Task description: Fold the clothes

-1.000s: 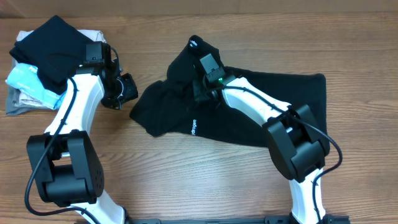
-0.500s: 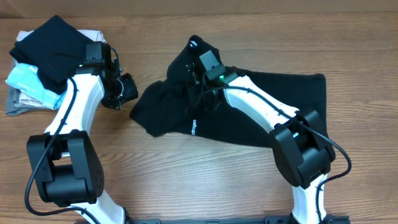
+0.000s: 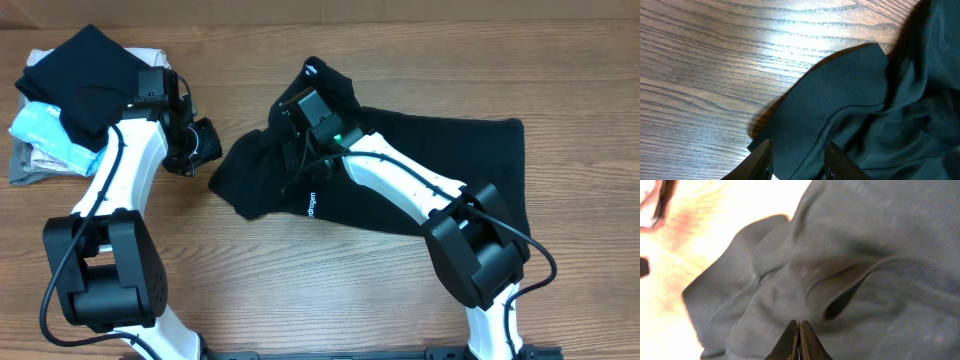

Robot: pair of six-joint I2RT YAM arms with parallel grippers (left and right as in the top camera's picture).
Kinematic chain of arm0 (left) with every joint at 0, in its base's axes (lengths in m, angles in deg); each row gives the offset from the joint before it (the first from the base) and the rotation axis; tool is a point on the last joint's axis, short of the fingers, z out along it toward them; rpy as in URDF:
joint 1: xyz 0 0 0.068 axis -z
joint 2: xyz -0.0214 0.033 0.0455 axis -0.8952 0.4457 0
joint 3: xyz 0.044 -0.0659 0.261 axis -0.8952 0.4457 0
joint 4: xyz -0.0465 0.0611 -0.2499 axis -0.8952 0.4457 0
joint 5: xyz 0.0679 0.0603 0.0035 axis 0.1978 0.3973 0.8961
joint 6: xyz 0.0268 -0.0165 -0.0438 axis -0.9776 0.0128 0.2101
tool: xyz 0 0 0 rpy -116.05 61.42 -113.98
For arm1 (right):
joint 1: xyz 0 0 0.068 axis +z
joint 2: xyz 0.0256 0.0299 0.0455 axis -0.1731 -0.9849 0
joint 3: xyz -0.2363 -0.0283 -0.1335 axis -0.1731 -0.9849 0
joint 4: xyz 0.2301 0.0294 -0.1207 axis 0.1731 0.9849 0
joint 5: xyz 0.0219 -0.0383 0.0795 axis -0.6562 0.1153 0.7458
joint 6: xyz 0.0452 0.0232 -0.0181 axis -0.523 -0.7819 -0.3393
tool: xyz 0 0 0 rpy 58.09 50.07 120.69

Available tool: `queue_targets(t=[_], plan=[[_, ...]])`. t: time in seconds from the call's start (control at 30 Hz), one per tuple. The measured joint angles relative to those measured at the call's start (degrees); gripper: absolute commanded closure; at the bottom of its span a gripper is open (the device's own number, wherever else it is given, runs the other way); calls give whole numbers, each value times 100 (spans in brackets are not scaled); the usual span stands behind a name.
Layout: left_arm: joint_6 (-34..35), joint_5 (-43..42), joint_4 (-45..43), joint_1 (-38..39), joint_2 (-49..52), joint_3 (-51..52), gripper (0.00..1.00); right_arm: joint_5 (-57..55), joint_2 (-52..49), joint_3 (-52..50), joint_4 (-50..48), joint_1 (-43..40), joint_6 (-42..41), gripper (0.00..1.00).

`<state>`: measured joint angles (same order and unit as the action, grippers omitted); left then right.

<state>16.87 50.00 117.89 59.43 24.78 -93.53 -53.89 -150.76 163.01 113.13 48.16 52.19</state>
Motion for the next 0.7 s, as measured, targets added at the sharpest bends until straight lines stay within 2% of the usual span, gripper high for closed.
queue_targets(t=[0.33,0.6,0.7], plan=[[-2,0,0,0,0,0,63,-343,-177,0,-319,-20,-4,94],[-2,0,-2,0,0,0,63,-358,-223,-11,-1008,-162,2,91],[-2,2,-2,0,0,0,63,-323,-223,-7,-922,-304,0,90]])
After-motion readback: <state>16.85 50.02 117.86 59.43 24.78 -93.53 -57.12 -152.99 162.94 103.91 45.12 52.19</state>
